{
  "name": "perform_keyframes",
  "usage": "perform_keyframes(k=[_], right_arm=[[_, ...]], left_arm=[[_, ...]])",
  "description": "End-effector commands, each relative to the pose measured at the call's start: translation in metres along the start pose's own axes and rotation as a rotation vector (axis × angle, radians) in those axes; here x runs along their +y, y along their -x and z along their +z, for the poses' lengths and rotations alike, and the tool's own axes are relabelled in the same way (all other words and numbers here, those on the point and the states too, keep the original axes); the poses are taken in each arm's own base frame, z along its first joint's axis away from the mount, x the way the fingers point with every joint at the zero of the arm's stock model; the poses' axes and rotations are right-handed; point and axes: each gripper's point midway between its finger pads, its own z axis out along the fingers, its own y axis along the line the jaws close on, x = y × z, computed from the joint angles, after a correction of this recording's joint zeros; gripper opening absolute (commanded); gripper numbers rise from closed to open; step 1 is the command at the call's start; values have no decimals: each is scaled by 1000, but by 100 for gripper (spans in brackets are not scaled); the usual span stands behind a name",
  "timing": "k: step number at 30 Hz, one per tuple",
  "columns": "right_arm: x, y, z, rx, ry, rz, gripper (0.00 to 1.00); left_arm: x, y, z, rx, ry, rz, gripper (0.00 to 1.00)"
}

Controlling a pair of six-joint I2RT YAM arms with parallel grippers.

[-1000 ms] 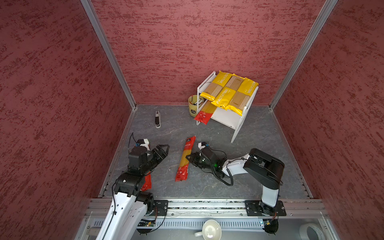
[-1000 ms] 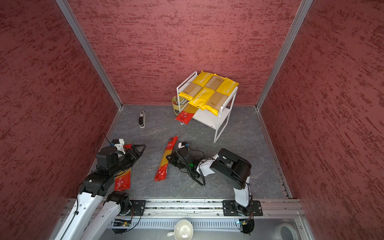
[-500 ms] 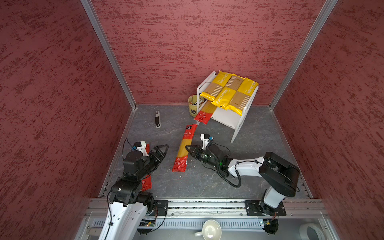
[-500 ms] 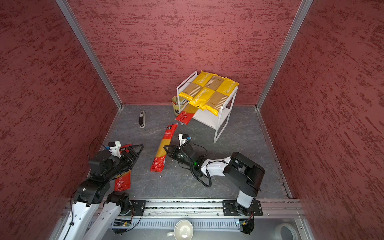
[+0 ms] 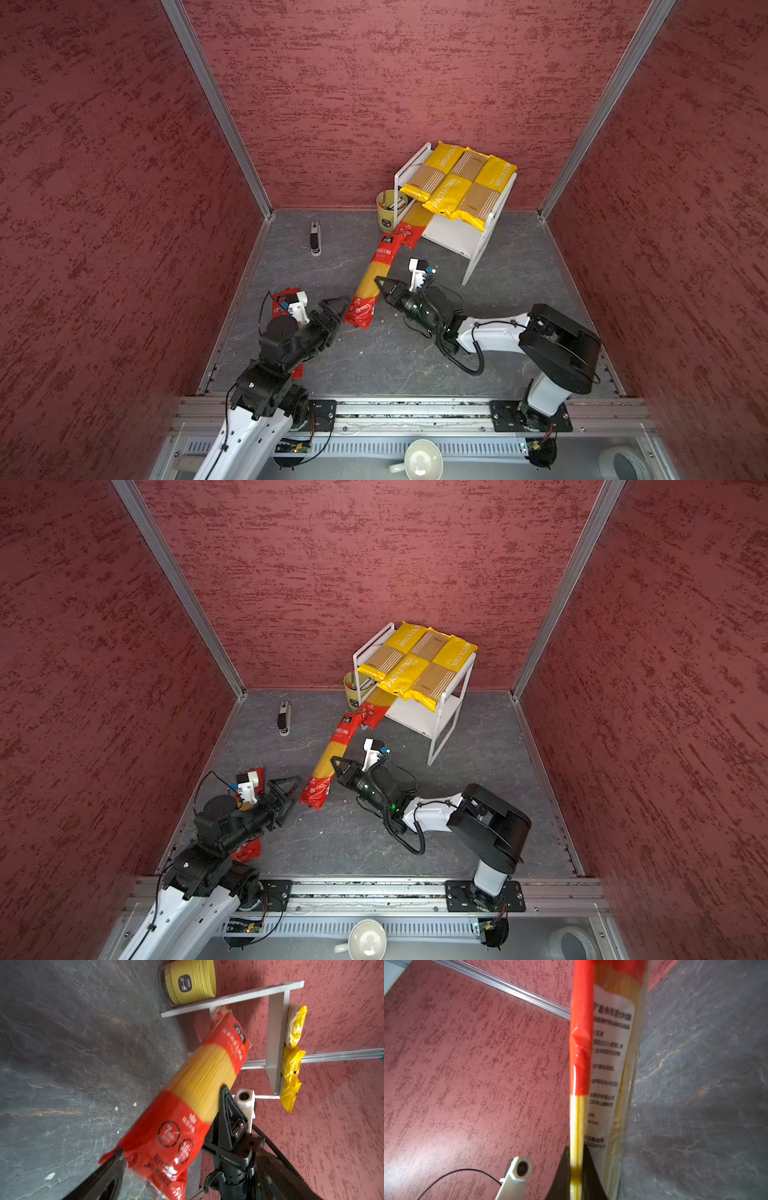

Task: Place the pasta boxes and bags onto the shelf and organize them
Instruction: 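Grasp the pack's other end with the left gripper while right holds it, then carry the pack with both grippers and push it under the shelf's lower tier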

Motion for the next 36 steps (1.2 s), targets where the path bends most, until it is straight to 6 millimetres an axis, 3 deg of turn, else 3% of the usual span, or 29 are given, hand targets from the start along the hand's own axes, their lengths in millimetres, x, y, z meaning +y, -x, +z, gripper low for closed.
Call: perform_keyframes(k=[1, 11, 20, 26, 31, 36], right_arm=[[91, 55, -5, -197, 287, 20, 0], [92, 70, -11, -274, 348, 115, 0], [77, 74, -24, -283, 322, 140, 0], [67, 90, -32, -293, 315, 147, 0], [53, 104, -39, -304, 301, 126, 0], [41, 128, -41, -305, 306, 79, 0]], left_arm=[[-12, 1, 4, -46, -82, -29, 97], [-28, -11, 42, -48, -143, -31, 95], [-56, 14, 65, -165, -187, -37, 89], [-77, 31, 80, -171, -240, -46, 87], [-96, 33, 100, -147, -284, -36, 75], [-111, 30, 128, -111, -307, -19, 54]])
